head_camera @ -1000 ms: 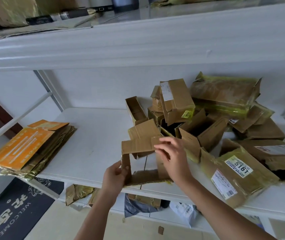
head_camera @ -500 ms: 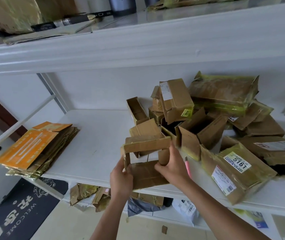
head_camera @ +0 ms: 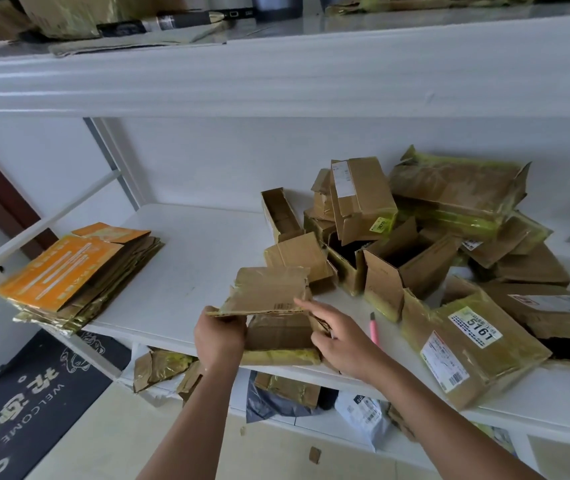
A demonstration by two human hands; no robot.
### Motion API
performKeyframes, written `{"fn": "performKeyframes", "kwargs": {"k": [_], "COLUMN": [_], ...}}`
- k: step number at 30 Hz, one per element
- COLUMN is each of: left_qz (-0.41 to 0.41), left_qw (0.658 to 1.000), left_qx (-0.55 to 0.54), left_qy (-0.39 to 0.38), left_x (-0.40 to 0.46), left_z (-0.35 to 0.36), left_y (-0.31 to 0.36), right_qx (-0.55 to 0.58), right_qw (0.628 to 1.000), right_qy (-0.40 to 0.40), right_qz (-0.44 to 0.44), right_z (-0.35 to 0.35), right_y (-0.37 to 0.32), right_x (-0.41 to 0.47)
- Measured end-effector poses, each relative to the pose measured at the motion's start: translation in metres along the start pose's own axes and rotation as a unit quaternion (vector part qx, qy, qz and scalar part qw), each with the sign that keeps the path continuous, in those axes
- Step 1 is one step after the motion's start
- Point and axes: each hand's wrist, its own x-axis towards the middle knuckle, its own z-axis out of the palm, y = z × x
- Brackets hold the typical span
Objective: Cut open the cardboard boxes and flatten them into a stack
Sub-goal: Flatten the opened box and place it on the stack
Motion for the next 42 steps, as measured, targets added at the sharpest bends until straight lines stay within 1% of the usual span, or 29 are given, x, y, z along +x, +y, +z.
{"fn": "performKeyframes", "kwargs": {"k": [5, 7, 10, 11, 12, 14, 15, 16, 18, 20, 21, 22, 24, 25, 26, 27, 29, 30, 31, 32, 33, 34, 35, 36, 37, 39, 42], "left_qz": [-0.023, -0.016, 0.012, 0.014, 0.0, -0.051, -0.08, -0.109, -0.154, -0.174, -0.188, -0.214, -0.249, -0.248, -0.242, -0.232, -0.211, -0.203, -0.188, -0.158, -0.108, -0.046, 0.021, 0.082, 0.118, 0.12, 0.109], "left_qw": [0.999, 0.998, 0.985, 0.973, 0.951, 0.889, 0.864, 0.849, 0.823, 0.8, 0.798, 0.8, 0.827, 0.847, 0.868, 0.886, 0.909, 0.92, 0.933, 0.948, 0.962, 0.967, 0.963, 0.949, 0.933, 0.917, 0.922], "left_qx": [-0.041, -0.029, -0.07, -0.107, -0.162, -0.277, -0.315, -0.337, -0.369, -0.386, -0.38, -0.366, -0.307, -0.272, -0.237, -0.206, -0.162, -0.141, -0.116, -0.082, -0.031, 0.035, 0.105, 0.17, 0.215, 0.253, 0.217], "left_qy": [-0.012, -0.05, -0.157, -0.205, -0.262, -0.36, -0.385, -0.393, -0.402, -0.425, -0.428, -0.425, -0.399, -0.382, -0.364, -0.345, -0.321, -0.305, -0.285, -0.264, -0.25, -0.246, -0.247, -0.253, -0.264, -0.283, -0.302], "left_x": [-0.01, -0.012, -0.019, -0.019, -0.018, -0.011, -0.006, -0.005, 0.0, 0.0, -0.001, -0.001, -0.004, -0.004, -0.004, -0.001, 0.003, 0.005, 0.007, 0.01, 0.012, 0.011, 0.009, 0.007, 0.005, 0.003, 0.004], "left_z": [0.001, 0.002, -0.002, -0.006, -0.01, -0.018, -0.02, -0.022, -0.024, -0.026, -0.027, -0.028, -0.028, -0.026, -0.023, -0.018, -0.006, 0.002, 0.009, 0.015, 0.02, 0.024, 0.028, 0.031, 0.035, 0.039, 0.044], "left_y": [0.001, 0.002, 0.002, -0.002, -0.006, -0.023, -0.033, -0.042, -0.065, -0.081, -0.088, -0.094, -0.103, -0.106, -0.108, -0.112, -0.118, -0.122, -0.123, -0.125, -0.127, -0.127, -0.127, -0.127, -0.127, -0.127, -0.128], "right_qx": [-0.026, -0.042, -0.071, -0.081, -0.084, -0.107, -0.126, -0.154, -0.204, -0.204, -0.204, -0.212, -0.243, -0.251, -0.251, -0.249, -0.254, -0.258, -0.269, -0.294, -0.331, -0.367, -0.39, -0.402, -0.408, -0.403, -0.409], "right_qw": [0.998, 0.997, 0.995, 0.994, 0.993, 0.991, 0.989, 0.987, 0.978, 0.97, 0.964, 0.956, 0.94, 0.939, 0.945, 0.952, 0.959, 0.958, 0.951, 0.938, 0.922, 0.908, 0.899, 0.893, 0.89, 0.89, 0.884], "right_qy": [0.041, 0.048, 0.06, 0.066, 0.073, 0.078, 0.066, 0.043, -0.036, -0.123, -0.159, -0.188, -0.221, -0.212, -0.185, -0.151, -0.101, -0.097, -0.114, -0.138, -0.158, -0.165, -0.166, -0.169, -0.175, -0.186, -0.194], "right_qz": [-0.041, -0.041, -0.041, -0.039, -0.039, -0.034, -0.029, -0.018, 0.024, 0.047, 0.058, 0.068, 0.091, 0.097, 0.098, 0.094, 0.079, 0.084, 0.104, 0.119, 0.123, 0.116, 0.109, 0.108, 0.109, 0.108, 0.116], "right_z": [-0.012, -0.013, -0.017, -0.018, -0.021, -0.024, -0.024, -0.021, -0.011, 0.005, 0.014, 0.022, 0.032, 0.034, 0.037, 0.039, 0.046, 0.051, 0.058, 0.064, 0.069, 0.073, 0.074, 0.075, 0.076, 0.078, 0.078], "right_y": [-0.005, -0.007, -0.005, -0.003, -0.002, 0.003, 0.005, 0.008, 0.019, 0.036, 0.045, 0.052, 0.06, 0.059, 0.059, 0.057, 0.06, 0.063, 0.069, 0.077, 0.085, 0.092, 0.098, 0.101, 0.102, 0.103, 0.108], "right_x": [0.011, 0.016, 0.023, 0.025, 0.026, 0.025, 0.023, 0.019, 0.01, 0.005, 0.004, 0.004, 0.008, 0.012, 0.017, 0.022, 0.035, 0.04, 0.044, 0.046, 0.047, 0.048, 0.048, 0.049, 0.05, 0.053, 0.056]}}
